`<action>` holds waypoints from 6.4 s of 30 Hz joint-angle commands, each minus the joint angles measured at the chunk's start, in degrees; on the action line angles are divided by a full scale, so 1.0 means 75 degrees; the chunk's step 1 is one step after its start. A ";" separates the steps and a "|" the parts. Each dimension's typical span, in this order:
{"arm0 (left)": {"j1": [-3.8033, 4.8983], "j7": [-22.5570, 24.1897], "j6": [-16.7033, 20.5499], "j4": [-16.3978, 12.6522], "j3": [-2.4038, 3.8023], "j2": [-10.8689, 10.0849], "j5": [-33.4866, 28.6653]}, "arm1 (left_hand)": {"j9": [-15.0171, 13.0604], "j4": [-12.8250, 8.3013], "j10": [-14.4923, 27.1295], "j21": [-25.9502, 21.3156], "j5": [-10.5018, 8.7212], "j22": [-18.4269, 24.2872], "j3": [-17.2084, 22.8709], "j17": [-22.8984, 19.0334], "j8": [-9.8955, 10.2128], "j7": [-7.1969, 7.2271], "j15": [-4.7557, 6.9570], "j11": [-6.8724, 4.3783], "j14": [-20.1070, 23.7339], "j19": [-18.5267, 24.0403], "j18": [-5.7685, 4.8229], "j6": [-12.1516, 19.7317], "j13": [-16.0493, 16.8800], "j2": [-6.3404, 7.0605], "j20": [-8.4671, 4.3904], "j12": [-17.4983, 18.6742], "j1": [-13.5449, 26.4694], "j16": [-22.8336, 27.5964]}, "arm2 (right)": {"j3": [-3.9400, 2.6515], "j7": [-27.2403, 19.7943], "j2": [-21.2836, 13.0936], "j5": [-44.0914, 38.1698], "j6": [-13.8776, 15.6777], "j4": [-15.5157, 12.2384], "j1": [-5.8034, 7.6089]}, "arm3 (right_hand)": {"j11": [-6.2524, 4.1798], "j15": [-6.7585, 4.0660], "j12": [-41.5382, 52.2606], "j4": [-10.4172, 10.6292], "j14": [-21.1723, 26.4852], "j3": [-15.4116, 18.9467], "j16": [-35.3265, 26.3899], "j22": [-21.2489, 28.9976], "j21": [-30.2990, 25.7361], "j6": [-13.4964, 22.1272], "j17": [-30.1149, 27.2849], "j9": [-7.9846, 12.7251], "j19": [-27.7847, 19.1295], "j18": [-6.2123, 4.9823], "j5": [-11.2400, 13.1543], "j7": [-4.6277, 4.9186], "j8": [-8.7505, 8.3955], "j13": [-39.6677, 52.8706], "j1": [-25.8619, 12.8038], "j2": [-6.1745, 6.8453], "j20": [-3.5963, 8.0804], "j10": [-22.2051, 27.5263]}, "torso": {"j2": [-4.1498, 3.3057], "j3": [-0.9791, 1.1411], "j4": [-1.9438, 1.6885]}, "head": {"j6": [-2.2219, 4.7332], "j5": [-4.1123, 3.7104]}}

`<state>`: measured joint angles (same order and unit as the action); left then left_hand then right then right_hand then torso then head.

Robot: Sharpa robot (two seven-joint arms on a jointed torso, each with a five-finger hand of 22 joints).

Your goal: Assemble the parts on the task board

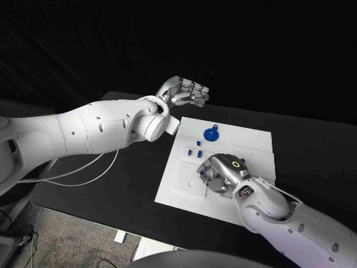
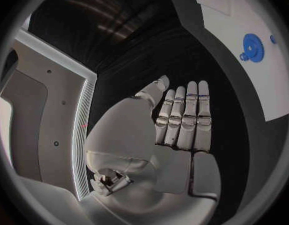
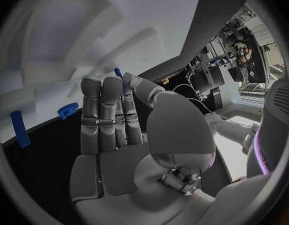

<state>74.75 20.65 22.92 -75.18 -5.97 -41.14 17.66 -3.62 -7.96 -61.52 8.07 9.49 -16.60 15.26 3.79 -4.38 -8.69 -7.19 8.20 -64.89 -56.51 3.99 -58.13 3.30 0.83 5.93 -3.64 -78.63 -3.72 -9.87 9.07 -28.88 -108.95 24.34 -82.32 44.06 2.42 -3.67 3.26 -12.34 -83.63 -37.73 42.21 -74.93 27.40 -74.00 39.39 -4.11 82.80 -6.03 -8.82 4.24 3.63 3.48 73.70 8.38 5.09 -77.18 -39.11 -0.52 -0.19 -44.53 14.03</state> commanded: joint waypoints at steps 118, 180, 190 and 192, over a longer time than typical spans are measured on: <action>0.0002 0.0004 -0.0058 0.0026 0.0008 -0.0106 -0.0201 | 0.0004 0.0057 0.0040 -0.0191 -0.0011 -0.0146 -0.0052 -0.0010 0.0009 -0.0012 -0.0017 0.0013 0.0041 -0.0011 0.0040 0.0049 0.0000 0.0059 0.0015 -0.0001 0.0013 0.0030 | -0.1381 0.0820 -0.1452 0.0998 -0.3445 -0.0493 0.0784 | 0.0401 0.0358 0.0014 0.1169 0.0158 0.3237 0.0483 -0.0014 -0.1325 0.2047 -0.0613 0.0074 0.0353 -0.0386 -0.0435 0.0174 -0.0012 -0.0017 0.0387 0.0122 -0.0411 0.1971 | 0.0001 -0.0009 0.0059 | 0.0404 -0.1432; -0.0007 -0.0056 -0.0110 0.0152 0.0006 -0.0064 -0.0239 | 0.0004 0.0024 0.0050 -0.0193 0.0002 -0.0413 0.0029 -0.0012 0.0014 -0.0029 -0.0012 0.0017 0.0047 0.0044 0.0048 0.0068 -0.0002 -0.0006 -0.0003 0.0003 -0.0084 0.0031 | -0.1033 0.0234 -0.1090 0.0701 -0.1057 -0.1438 0.0538 | -0.0161 -0.0044 0.0025 0.0058 0.0077 -0.0078 0.0540 -0.0409 0.0079 0.0124 -0.0470 -0.0015 0.0309 -0.0048 0.0686 0.0026 0.0004 0.0020 -0.0077 -0.0266 0.0017 -0.0147 | 0.0017 -0.0023 0.0055 | 0.0259 -0.0784; -0.0006 -0.0077 -0.0126 0.0234 0.0007 0.0062 -0.0240 | 0.0005 0.0029 0.0061 -0.0160 -0.0009 -0.0687 0.0026 -0.0012 0.0017 -0.0039 -0.0015 0.0022 0.0055 0.0133 0.0055 0.0100 -0.0001 -0.0008 0.0005 0.0003 -0.0090 0.0031 | -0.0314 0.0101 -0.0476 0.0435 -0.1172 -0.1326 0.0529 | -0.0151 -0.0040 0.0025 0.0037 0.0078 -0.0086 0.0532 -0.0398 0.0065 0.0142 -0.0482 -0.0012 0.0297 -0.0066 0.0648 0.0032 0.0004 0.0020 -0.0079 -0.0278 0.0011 -0.0124 | 0.0007 -0.0024 0.0059 | 0.0199 -0.0465; -0.0006 -0.0080 -0.0136 0.0250 0.0007 0.0094 -0.0241 | 0.0004 0.0032 0.0063 -0.0163 -0.0010 -0.0692 0.0025 -0.0012 0.0017 -0.0040 -0.0016 0.0023 0.0055 0.0134 0.0054 0.0101 -0.0001 -0.0008 0.0006 0.0004 -0.0084 0.0031 | -0.0200 0.0084 -0.0391 0.0378 -0.1185 -0.1292 0.0529 | -0.0151 -0.0040 0.0024 0.0034 0.0077 -0.0087 0.0531 -0.0399 0.0072 0.0141 -0.0483 -0.0012 0.0297 -0.0069 0.0637 0.0031 0.0005 0.0020 -0.0082 -0.0280 0.0012 -0.0124 | 0.0004 -0.0025 0.0052 | 0.0190 -0.0422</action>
<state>74.68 19.83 22.60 -73.30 -5.98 -40.64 16.14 -3.62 -7.89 -61.32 6.51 9.49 -21.74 15.19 3.79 -4.38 -9.09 -7.38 8.40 -64.70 -55.67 4.00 -57.72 3.30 0.60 5.92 -3.64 -78.86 -3.72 -11.32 10.97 -31.95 -104.25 15.71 -92.13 48.07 3.25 -3.63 3.07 -12.07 -83.20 -38.15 46.21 -74.95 27.85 -72.82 35.81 -4.15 84.02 -5.82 -3.98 4.20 3.36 3.59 72.86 6.65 4.70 -75.77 -39.03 -0.73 0.21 -43.02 10.42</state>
